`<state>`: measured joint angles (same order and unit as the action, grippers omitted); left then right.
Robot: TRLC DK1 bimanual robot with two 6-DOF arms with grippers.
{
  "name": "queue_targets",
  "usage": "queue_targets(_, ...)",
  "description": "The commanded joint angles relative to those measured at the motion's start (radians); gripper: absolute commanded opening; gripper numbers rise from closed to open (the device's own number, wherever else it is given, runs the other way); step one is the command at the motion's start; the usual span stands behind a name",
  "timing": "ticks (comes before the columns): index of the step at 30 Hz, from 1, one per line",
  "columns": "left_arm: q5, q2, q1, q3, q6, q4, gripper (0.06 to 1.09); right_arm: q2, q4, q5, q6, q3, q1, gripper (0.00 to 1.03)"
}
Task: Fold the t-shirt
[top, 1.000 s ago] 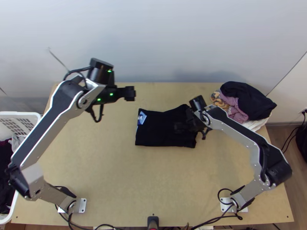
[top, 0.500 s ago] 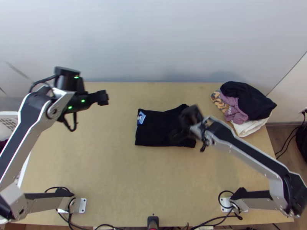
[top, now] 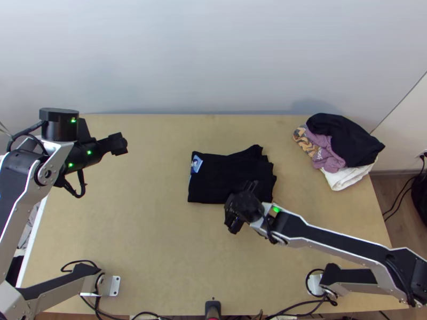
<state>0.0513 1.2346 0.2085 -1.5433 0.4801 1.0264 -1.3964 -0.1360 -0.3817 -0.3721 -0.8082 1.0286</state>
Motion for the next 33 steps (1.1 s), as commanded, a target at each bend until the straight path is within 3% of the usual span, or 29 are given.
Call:
queue_targets(1, -0.022, -0.018, -0.017, 0.061, 0.012, -0.042, 1.05, -0.026, 0.303, -0.042, -0.238, 0.130, 0.022, 0.99)
queue_targets(13, -0.059, -0.009, -0.017, 0.216, 0.009, -0.187, 1.05, -0.098, 0.343, -0.040, -0.452, 0.153, 0.018, 0.99)
queue_targets(17, -0.079, -0.007, -0.017, 0.246, 0.008, -0.192, 1.05, -0.174, 0.469, -0.039, -0.579, 0.185, 0.014, 0.99)
queue_targets(33, -0.142, -0.023, -0.052, 0.296, 0.014, -0.192, 1.05, -0.371, 0.579, -0.039, -0.682, 0.092, -0.076, 0.99)
